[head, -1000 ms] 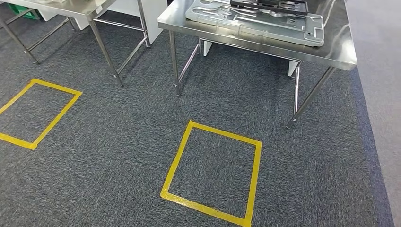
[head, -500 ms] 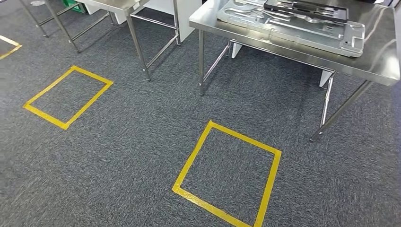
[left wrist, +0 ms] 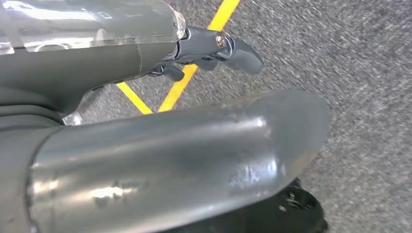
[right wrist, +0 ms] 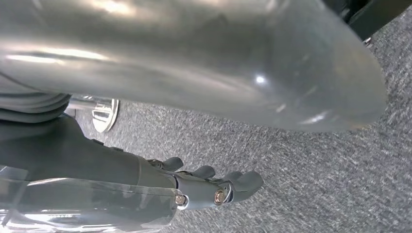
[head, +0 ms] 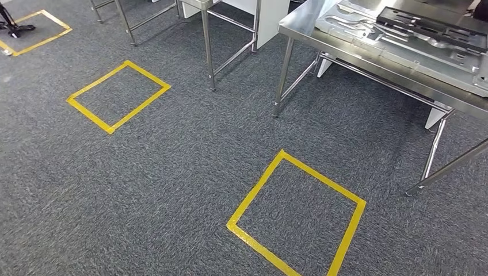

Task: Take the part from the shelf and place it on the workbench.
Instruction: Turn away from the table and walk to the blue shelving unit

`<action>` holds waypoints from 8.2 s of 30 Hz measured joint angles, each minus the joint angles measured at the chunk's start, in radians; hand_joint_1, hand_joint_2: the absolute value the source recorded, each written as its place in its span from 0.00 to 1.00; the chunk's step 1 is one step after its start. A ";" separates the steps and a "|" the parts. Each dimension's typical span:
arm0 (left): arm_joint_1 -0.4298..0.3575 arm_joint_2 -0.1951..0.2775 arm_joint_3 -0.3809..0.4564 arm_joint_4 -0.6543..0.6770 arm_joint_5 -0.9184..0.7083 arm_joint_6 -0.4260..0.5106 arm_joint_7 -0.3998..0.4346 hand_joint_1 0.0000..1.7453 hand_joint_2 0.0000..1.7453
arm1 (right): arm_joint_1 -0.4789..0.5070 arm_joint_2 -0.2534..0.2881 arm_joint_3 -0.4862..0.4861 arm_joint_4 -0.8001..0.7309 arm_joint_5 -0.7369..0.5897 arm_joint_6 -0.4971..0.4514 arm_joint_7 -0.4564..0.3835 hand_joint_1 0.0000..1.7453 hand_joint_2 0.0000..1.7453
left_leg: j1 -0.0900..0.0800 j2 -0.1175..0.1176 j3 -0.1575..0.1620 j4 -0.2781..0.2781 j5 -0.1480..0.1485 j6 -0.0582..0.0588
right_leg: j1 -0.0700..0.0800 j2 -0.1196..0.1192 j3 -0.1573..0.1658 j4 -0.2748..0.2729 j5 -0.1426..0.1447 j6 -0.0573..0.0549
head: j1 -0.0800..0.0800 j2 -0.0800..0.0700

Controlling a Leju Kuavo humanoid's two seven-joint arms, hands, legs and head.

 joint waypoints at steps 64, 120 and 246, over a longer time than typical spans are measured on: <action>-0.002 0.012 -0.001 -0.003 0.000 -0.001 -0.006 0.00 0.00 | -0.005 0.006 -0.032 0.010 0.028 -0.011 -0.018 0.00 0.00 | -0.004 -0.042 0.008 -0.001 0.005 -0.006 | 0.028 0.044 0.053 -0.154 0.119 -0.051 | 0.003 0.000; 0.000 0.033 -0.001 -0.006 -0.010 -0.011 -0.008 0.00 0.00 | -0.005 0.023 -0.039 0.009 0.058 0.020 -0.033 0.00 0.00 | 0.008 0.036 0.014 -0.004 0.002 -0.009 | 0.011 -0.008 0.034 -0.071 0.019 -0.023 | 0.006 0.000; -0.018 0.029 -0.025 -0.007 -0.028 -0.001 -0.063 0.00 0.00 | -0.022 -0.014 -0.073 0.024 0.108 0.056 -0.039 0.00 0.00 | -0.004 0.033 0.037 -0.004 -0.016 0.003 | 0.005 0.004 -0.032 -0.019 0.080 -0.015 | 0.000 0.000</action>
